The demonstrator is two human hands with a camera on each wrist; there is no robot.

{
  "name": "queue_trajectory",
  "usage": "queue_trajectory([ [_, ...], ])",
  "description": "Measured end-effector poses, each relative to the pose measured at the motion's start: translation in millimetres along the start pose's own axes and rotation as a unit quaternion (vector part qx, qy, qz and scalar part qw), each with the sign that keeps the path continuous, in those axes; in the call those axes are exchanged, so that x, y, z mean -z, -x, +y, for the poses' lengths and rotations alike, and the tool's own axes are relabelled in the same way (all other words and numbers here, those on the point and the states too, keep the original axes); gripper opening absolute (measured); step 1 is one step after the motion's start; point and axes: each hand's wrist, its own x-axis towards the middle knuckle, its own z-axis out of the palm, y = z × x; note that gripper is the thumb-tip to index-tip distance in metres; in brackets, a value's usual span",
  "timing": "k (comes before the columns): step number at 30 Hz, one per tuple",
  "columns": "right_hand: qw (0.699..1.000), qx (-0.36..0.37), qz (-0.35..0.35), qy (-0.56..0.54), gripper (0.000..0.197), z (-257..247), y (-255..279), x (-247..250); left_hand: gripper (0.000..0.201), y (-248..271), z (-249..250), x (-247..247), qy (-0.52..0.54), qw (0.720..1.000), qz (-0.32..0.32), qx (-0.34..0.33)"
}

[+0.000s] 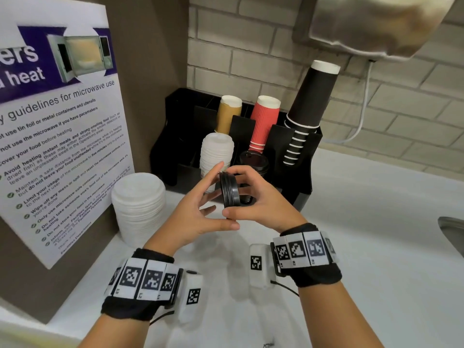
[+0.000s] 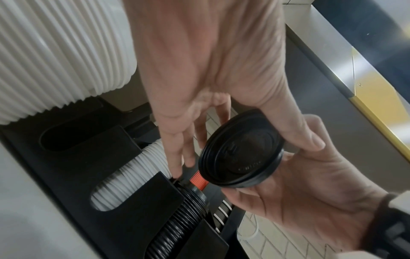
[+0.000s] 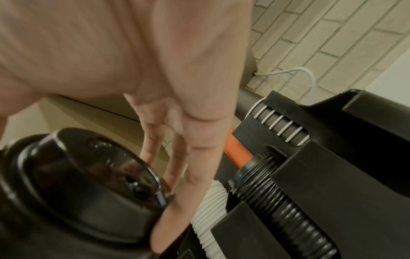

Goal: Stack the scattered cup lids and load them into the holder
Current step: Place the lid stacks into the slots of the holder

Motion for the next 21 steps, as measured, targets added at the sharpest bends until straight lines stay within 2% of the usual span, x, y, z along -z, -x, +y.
queue_trajectory([
  [2,1.000,-0.007,0.014,0.009,0.069,0.8,-9.5,10.6,0.099,0.3,-0.7,2.1,0.007,1.000,0.021,0.001],
  [4,0.998,-0.005,0.062,0.028,0.067,1.6,-24.1,29.3,0.087,1.0,-0.3,6.5,0.004,0.999,0.054,0.006],
  [6,0.990,0.001,0.112,0.087,0.063,1.7,-42.9,52.1,0.073,2.1,0.1,11.6,-0.014,0.996,0.082,0.006],
  [8,0.976,-0.006,0.128,0.175,0.059,4.0,-64.0,72.8,0.063,4.0,0.8,15.0,-0.028,0.994,0.109,0.005],
  [11,0.948,-0.045,0.086,0.302,0.063,9.7,-91.8,89.4,0.051,6.1,0.1,17.7,-0.033,0.990,0.133,0.008],
  [14,0.922,-0.068,0.038,0.378,0.067,14.2,-107.8,89.9,0.046,8.0,-0.7,19.7,-0.034,0.991,0.132,0.017],
  [17,0.909,-0.072,0.005,0.410,0.067,16.2,-114.8,84.4,0.043,9.9,-1.1,21.9,-0.031,0.991,0.129,0.022],
  [21,0.906,-0.074,-0.013,0.416,0.066,18.5,-115.2,80.6,0.041,10.2,0.2,23.8,-0.039,0.991,0.125,0.026],
])
